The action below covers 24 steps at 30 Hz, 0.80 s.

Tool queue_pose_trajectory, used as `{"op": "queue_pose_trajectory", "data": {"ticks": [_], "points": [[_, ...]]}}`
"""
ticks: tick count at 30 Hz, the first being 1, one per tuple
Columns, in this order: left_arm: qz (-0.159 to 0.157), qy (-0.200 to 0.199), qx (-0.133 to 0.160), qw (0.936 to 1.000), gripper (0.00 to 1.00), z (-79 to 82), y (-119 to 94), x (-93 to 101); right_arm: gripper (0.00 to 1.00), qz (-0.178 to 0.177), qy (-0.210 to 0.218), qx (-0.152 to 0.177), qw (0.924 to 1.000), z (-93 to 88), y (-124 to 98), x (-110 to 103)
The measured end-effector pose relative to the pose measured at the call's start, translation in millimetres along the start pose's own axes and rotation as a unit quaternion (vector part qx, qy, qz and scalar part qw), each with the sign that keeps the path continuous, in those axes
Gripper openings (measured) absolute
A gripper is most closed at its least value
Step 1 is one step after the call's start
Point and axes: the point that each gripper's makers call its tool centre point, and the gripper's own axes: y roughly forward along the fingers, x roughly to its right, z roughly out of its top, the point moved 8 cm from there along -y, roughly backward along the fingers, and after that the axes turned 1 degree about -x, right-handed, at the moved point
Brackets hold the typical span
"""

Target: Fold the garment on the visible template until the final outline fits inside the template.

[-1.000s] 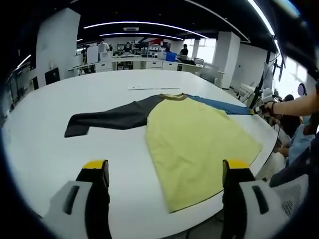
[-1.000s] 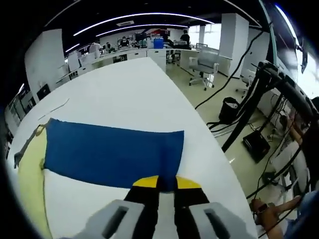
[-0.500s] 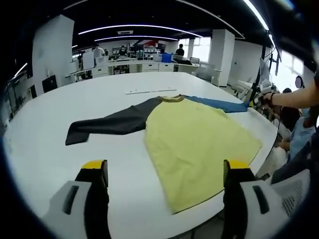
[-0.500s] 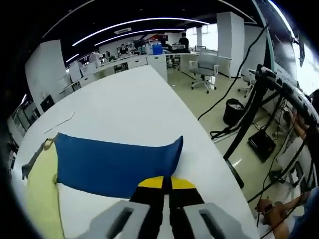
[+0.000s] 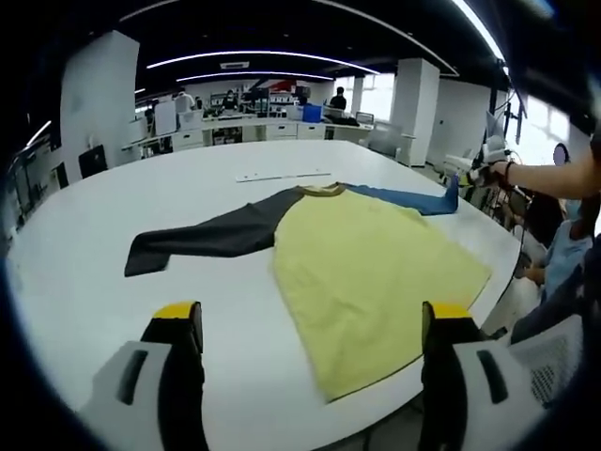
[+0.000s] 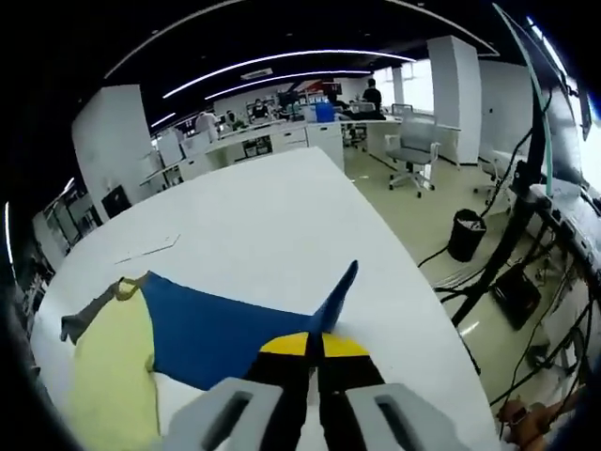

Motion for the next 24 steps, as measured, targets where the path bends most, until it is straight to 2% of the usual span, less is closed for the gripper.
{"op": "queue_pose_trajectory", "data": {"ticks": [6, 19, 24], "points": [[0.005, 0.015, -0.004, 0.9999, 0.93, -0.1, -3, -1.0, 0.00, 0.024, -0.018, 0.000, 0.9996, 9.7, 5, -23], [-0.002, 0.014, -0.005, 0.9999, 0.95, -2.5, -5, -1.2, 0.00, 0.071, -0.048, -0.007, 0.9964, 23.1, 24, -73], [-0.007, 0.032, -0.018, 0.9993, 0.97, -4.2, -4, 0.5, 0.00, 0.086, -0.062, -0.010, 0.9943, 26.4, 33, -95]]}}
